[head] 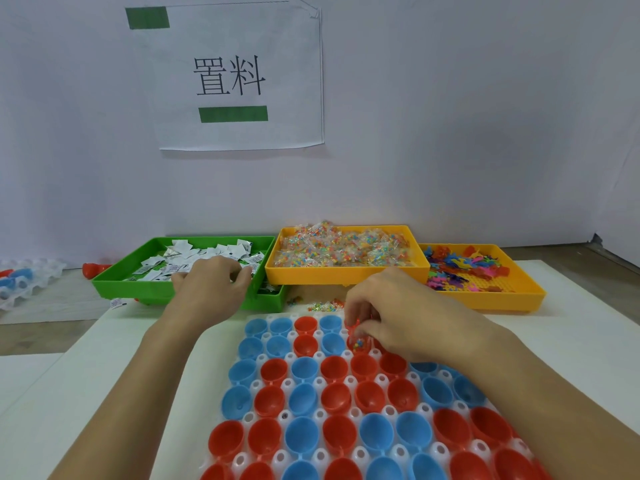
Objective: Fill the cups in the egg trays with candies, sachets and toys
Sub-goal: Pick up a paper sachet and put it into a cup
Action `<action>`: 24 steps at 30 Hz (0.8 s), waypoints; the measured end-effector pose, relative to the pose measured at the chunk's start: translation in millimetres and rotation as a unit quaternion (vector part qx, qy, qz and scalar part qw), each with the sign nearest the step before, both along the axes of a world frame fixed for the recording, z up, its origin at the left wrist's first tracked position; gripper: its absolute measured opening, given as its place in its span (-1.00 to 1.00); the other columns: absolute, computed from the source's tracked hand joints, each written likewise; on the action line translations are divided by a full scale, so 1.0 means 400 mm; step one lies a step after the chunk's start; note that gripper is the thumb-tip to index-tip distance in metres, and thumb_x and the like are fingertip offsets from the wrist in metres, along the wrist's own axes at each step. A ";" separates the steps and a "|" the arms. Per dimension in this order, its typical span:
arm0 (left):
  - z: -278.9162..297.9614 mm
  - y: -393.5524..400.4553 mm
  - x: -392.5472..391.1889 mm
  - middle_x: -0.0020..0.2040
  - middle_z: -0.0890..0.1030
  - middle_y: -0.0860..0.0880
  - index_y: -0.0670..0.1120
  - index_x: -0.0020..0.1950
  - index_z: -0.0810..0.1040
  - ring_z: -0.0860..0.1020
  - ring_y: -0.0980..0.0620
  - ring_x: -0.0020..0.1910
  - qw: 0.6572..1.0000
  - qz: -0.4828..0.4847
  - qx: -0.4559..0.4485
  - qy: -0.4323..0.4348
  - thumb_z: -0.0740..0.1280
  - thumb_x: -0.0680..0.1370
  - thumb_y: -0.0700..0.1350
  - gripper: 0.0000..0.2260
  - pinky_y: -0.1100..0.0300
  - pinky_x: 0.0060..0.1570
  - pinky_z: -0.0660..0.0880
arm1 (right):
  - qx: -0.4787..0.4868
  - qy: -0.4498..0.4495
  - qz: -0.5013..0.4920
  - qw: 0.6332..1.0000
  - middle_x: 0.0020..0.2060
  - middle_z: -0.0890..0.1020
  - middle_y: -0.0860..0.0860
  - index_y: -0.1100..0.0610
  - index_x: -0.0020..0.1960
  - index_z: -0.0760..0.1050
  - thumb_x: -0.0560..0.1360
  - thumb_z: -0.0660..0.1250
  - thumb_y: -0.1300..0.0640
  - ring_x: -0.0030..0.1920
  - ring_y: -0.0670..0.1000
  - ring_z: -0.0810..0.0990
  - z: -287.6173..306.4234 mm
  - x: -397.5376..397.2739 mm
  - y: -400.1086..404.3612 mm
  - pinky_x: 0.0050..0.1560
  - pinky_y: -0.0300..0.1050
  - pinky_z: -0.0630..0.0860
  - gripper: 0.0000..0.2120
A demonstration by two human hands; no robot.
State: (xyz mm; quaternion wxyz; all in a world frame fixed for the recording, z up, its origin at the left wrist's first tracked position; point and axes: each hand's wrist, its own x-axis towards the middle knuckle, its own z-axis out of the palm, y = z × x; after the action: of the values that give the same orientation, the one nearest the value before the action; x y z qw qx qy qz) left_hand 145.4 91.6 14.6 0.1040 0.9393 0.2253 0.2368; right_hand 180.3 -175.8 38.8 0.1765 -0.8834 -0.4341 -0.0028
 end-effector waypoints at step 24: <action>0.047 -0.017 -0.035 -0.19 0.71 -0.02 -0.18 -0.09 0.73 0.60 0.19 -0.23 0.984 -0.055 -0.107 -0.133 0.44 0.52 -0.20 -0.91 0.40 -0.19 0.46 | -0.008 -0.007 0.008 1.000 -0.20 0.57 -0.24 -0.02 -0.02 0.70 0.55 0.39 0.09 -0.17 -0.18 0.56 0.015 -0.009 -0.008 -0.16 -0.25 0.56 -0.89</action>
State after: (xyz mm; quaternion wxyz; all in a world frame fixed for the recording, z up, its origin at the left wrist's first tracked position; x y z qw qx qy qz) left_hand 131.6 84.9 33.6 0.2456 0.8938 0.1816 0.3283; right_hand 176.8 -178.9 44.7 0.1664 -0.8814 -0.4421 -0.0044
